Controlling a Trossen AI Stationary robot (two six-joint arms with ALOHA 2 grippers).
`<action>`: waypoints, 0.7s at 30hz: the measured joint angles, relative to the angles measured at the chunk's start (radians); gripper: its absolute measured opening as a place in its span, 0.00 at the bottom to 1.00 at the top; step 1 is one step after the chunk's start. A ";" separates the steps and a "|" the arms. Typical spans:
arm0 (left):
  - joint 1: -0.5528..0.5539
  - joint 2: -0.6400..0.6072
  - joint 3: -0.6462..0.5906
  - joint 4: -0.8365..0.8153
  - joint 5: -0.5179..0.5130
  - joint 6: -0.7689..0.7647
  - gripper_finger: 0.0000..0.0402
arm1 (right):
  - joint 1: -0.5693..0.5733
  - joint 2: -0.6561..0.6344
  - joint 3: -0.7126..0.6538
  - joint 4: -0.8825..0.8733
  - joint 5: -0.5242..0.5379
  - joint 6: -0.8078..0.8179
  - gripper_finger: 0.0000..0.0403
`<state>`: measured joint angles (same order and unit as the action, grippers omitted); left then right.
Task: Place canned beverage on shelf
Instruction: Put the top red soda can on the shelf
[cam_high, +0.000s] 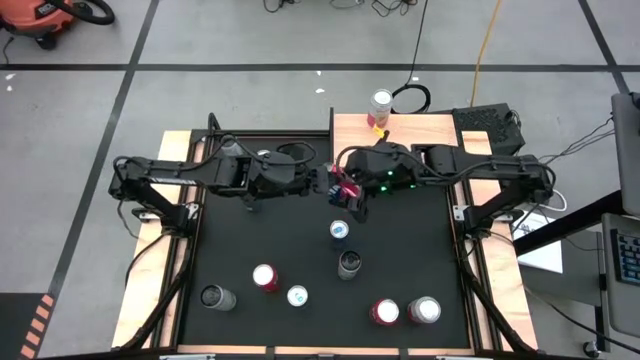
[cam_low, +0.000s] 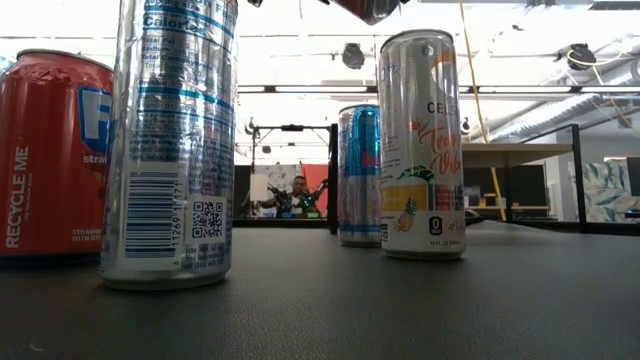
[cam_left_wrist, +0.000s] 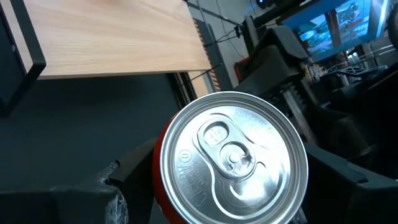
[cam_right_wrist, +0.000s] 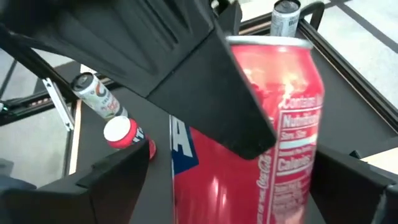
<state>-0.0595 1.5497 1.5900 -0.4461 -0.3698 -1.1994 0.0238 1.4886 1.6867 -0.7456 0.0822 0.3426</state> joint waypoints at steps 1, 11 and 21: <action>-0.001 0.000 0.000 0.000 0.000 0.000 0.73 | 0.000 0.005 0.000 -0.001 -0.001 -0.005 0.94; -0.001 0.000 0.000 0.007 0.001 0.003 0.73 | -0.002 0.014 0.000 0.002 0.003 -0.030 0.75; 0.000 -0.007 0.000 0.020 0.047 0.060 0.84 | -0.004 0.005 -0.001 0.004 -0.007 -0.035 0.69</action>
<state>-0.0591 1.5427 1.5902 -0.4261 -0.3227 -1.1392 0.0196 1.4939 1.6855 -0.7418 0.0751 0.3080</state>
